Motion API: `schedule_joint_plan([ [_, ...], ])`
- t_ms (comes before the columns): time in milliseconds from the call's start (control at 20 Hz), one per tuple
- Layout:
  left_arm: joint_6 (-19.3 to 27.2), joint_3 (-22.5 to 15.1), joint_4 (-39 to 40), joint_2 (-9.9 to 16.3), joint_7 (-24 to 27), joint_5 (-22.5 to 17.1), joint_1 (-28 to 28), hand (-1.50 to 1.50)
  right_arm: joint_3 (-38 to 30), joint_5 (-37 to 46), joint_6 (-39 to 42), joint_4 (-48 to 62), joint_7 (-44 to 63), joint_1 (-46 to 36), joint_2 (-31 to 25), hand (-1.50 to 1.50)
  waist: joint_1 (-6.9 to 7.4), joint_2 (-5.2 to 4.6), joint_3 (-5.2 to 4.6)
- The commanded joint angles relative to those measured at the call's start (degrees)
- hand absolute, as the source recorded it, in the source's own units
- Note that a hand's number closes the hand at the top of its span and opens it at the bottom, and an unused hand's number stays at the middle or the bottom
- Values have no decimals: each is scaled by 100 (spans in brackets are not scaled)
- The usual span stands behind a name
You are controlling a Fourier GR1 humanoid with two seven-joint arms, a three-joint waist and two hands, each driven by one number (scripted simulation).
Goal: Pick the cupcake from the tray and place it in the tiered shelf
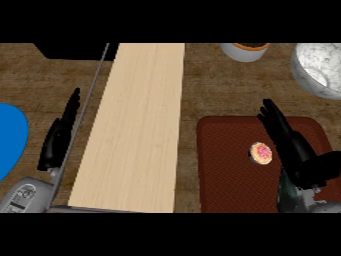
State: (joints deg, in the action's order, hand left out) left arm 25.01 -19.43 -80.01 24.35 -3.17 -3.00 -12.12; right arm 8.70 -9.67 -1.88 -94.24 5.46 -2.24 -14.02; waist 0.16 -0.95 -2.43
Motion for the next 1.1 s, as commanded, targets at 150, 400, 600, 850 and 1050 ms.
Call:
schedule_joint_plan([
  [150,-537,-42,183,-163,-1,-454,344,0,-1317,747,-652,238,263,177,-1289,-150,-195,90,228],
  [400,-1165,-96,145,-126,-120,-902,583,0,-2172,1434,-1522,1143,660,698,-1822,150,-166,75,242],
  [600,-1548,-14,261,-52,315,-988,941,0,-2371,136,-706,1132,-491,586,-1117,-150,-56,99,247],
  [850,-1681,112,484,-148,407,-909,797,0,-1862,292,192,471,-733,790,-1372,-150,-53,104,240],
  [1050,-1544,58,492,-284,465,-703,1000,0,-1553,392,398,-623,612,851,-1685,-150,-56,110,234],
])
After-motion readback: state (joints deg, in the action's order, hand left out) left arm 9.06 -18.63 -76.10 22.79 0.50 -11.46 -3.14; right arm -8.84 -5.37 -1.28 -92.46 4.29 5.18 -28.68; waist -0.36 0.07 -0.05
